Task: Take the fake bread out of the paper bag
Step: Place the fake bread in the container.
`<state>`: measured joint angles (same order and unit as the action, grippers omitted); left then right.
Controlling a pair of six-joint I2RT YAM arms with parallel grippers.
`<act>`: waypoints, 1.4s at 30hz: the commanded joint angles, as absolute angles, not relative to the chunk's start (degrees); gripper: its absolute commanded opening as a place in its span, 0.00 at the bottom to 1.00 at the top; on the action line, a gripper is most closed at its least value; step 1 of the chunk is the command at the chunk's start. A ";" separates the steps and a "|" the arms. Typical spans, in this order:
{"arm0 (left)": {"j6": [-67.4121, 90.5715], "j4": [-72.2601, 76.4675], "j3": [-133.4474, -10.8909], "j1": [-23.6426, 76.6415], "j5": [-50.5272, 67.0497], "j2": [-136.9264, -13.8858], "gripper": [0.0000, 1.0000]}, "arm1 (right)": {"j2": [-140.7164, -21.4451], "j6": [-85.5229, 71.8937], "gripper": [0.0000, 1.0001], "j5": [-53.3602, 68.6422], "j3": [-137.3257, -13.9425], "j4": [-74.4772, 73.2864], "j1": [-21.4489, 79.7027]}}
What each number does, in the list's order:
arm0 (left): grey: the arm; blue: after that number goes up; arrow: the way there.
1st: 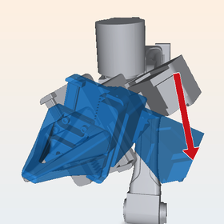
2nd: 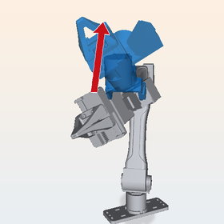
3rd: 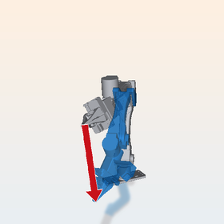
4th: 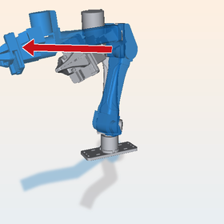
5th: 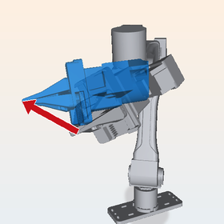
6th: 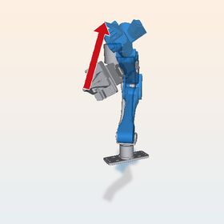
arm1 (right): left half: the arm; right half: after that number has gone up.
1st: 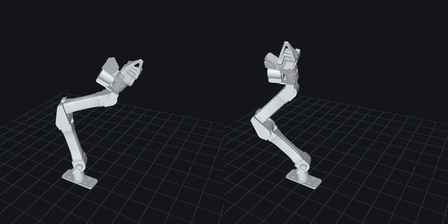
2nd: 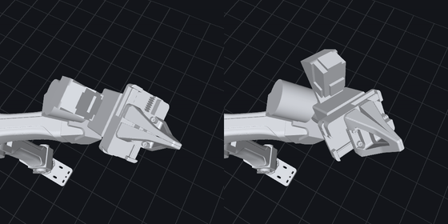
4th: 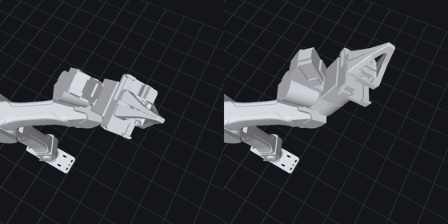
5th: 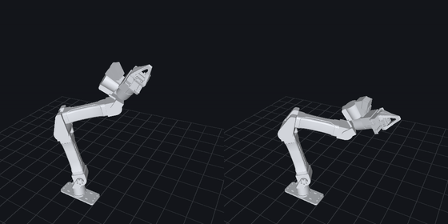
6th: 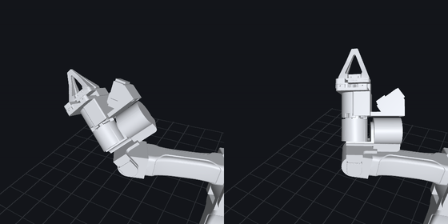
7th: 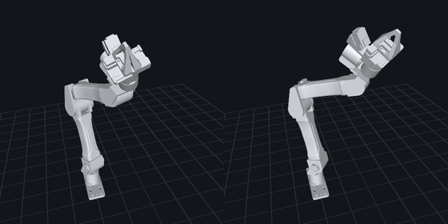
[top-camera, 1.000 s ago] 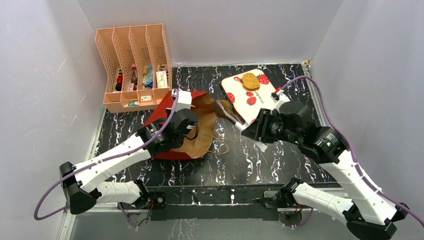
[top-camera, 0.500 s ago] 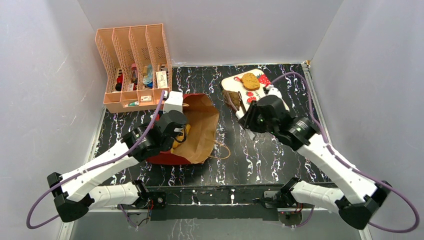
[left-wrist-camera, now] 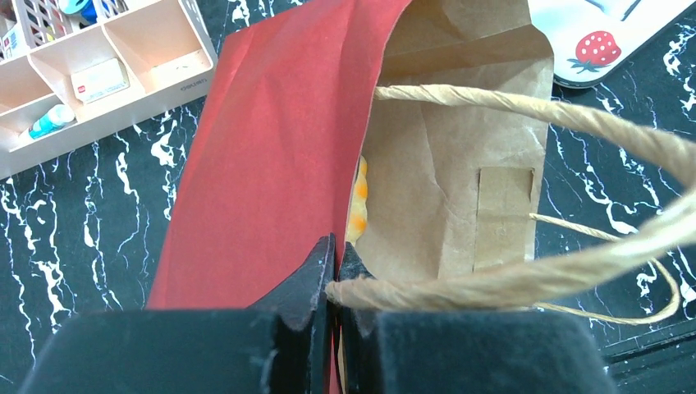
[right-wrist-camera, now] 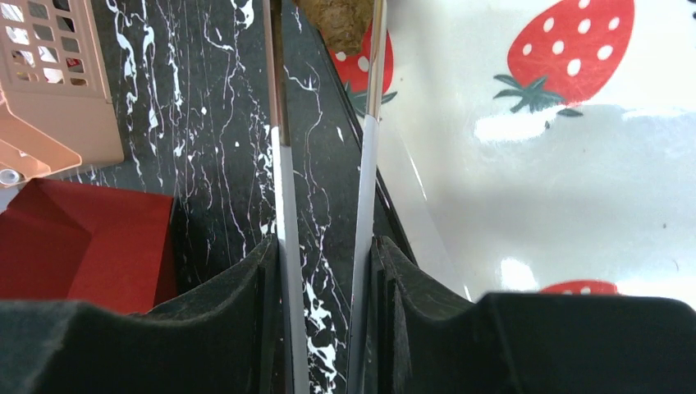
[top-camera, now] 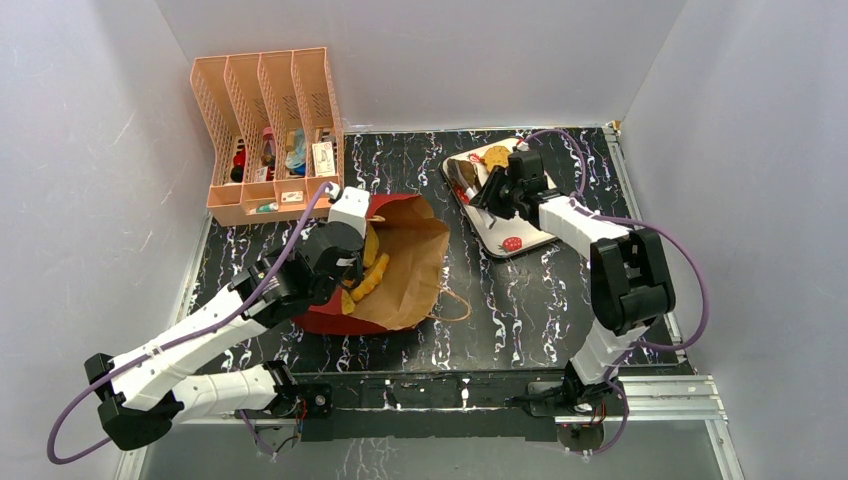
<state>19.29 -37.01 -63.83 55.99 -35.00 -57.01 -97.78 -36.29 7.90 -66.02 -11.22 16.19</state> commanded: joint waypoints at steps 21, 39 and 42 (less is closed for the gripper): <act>18.27 -34.60 -66.40 56.08 -34.10 -56.97 0.00 | -100.18 -37.38 0.41 14.61 -65.75 -2.80 9.59; 18.90 -34.12 -67.25 56.10 -34.54 -57.06 0.00 | -92.88 -35.39 0.43 12.99 -62.47 -9.14 9.54; 18.98 -33.64 -67.15 56.09 -34.41 -57.17 0.00 | -92.60 -34.56 0.43 12.65 -62.70 -11.37 9.55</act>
<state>18.63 -36.23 -65.28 55.99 -34.02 -57.69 -95.59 -36.25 13.96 -62.19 -10.66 9.96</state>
